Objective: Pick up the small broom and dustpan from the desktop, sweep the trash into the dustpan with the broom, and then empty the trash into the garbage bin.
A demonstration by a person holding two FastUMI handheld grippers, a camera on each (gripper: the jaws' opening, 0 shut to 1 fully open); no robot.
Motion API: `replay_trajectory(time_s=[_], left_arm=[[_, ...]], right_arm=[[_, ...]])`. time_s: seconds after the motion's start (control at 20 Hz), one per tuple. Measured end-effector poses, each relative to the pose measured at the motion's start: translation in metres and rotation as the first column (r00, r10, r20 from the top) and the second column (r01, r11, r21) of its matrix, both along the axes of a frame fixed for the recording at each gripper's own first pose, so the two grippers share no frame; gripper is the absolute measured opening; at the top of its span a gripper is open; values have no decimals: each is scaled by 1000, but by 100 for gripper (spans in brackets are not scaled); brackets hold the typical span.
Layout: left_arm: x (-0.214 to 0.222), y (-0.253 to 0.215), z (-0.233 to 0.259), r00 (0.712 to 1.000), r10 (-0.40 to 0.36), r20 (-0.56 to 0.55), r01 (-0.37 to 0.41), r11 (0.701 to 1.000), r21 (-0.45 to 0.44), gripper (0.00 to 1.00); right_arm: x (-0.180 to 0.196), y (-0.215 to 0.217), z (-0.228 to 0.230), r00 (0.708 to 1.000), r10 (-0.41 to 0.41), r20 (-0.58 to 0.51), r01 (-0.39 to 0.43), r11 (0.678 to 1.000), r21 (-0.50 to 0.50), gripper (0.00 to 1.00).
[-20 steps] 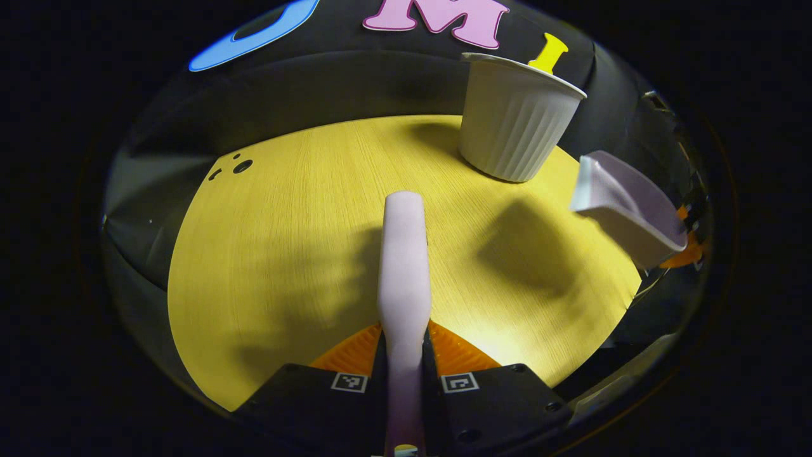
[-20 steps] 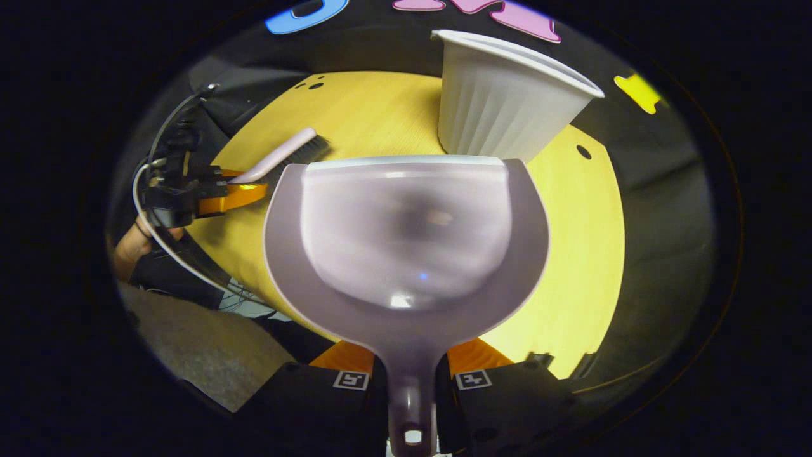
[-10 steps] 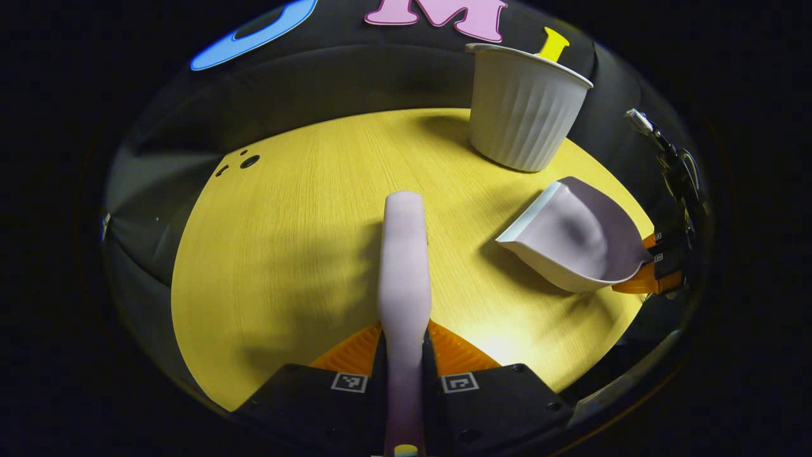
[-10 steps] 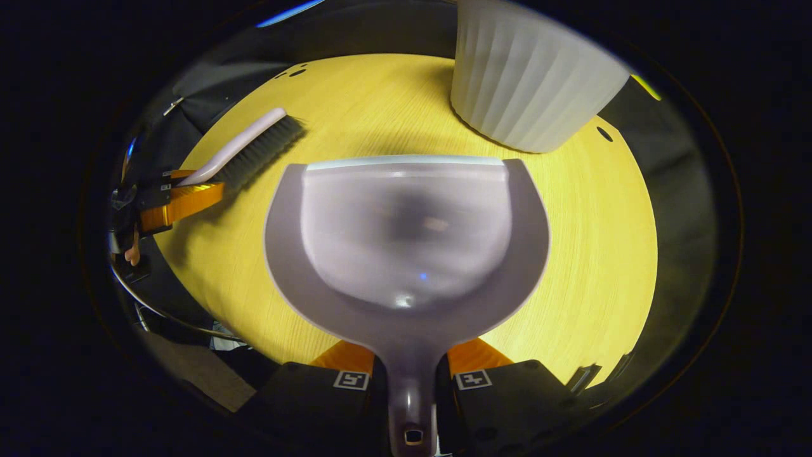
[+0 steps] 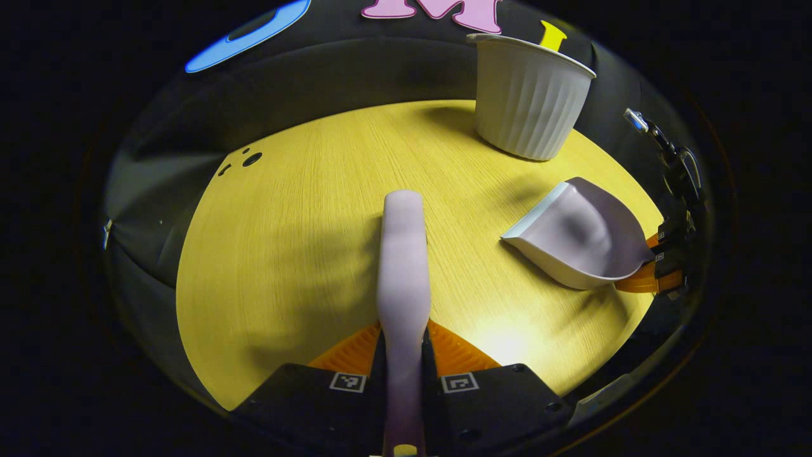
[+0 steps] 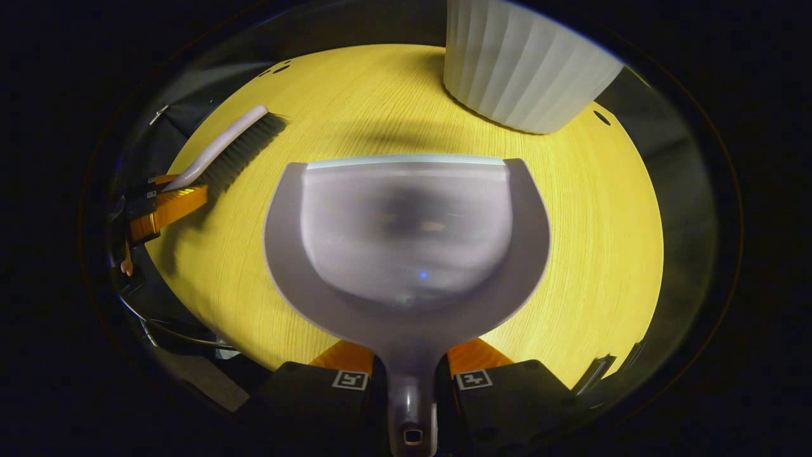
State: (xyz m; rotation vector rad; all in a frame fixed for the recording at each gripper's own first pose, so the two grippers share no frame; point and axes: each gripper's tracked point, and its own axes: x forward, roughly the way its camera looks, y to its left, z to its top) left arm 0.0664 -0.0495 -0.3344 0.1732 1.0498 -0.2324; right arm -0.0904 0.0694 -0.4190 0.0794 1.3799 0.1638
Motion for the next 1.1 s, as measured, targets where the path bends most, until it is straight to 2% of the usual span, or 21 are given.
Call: replay_trajectory(time_s=[0.1, 0.15, 0.2, 0.25, 0.35, 0.4, 0.45, 0.55, 0.65, 0.9, 0.95, 1.0, 1.05, 1.1], left_arm=[[-1, 0, 0, 1000, 0, -10, 0, 1000, 5, 29], [-2, 0, -2, 1000, 1, -16, -1, 1000, 5, 32], [-3, -1, -3, 1000, 2, -23, -2, 1000, 2, 27], [-4, -1, -3, 1000, 3, -30, -3, 1000, -4, 30], [-7, -1, -4, 999, 5, -37, -5, 1000, -10, 30], [-7, -1, -2, 1000, 5, -30, -5, 1000, -10, 35], [-7, -1, 2, 1000, 2, -23, -2, 1000, -7, 32], [-7, -1, 13, 1000, -5, -5, 5, 1000, -1, 33], [-7, -3, 25, 1000, -13, 12, 14, 1000, -5, 41], [-10, -12, 62, 997, -28, 67, 30, 999, -30, 48], [-10, -13, 71, 996, -24, 89, 28, 999, -41, 49], [-8, -17, 83, 992, -20, 121, 27, 998, -57, 50], [-5, -20, 95, 987, -13, 160, 26, 997, -76, 47], [-1, -24, 109, 980, -5, 201, 25, 995, -97, 50]], right_arm=[[0, -1, 1, 1000, 1, -4, -1, 1000, 3, 36], [-1, 0, 1, 1000, 2, -9, -2, 1000, 9, 36], [-2, 1, 2, 1000, -1, -15, 1, 1000, 15, 37], [-3, 1, 3, 1000, -4, -22, 5, 1000, 25, 37], [-4, 5, 8, 999, -17, -30, 18, 999, 46, 42], [-4, 5, 10, 999, -24, -30, 26, 998, 53, 42], [-6, 5, 13, 999, -30, -29, 32, 998, 59, 41], [-8, 5, 25, 999, -39, -21, 41, 996, 77, 41], [-10, 1, 44, 999, -45, -3, 45, 995, 90, 39], [-7, -9, 92, 993, -70, 98, 56, 989, 134, 39], [-5, -12, 104, 988, -79, 130, 60, 988, 143, 41], [0, -13, 117, 980, -90, 176, 63, 986, 152, 31], [7, -14, 131, 968, -98, 229, 61, 985, 163, 41], [14, -14, 144, 951, -103, 292, 55, 984, 167, 41]])
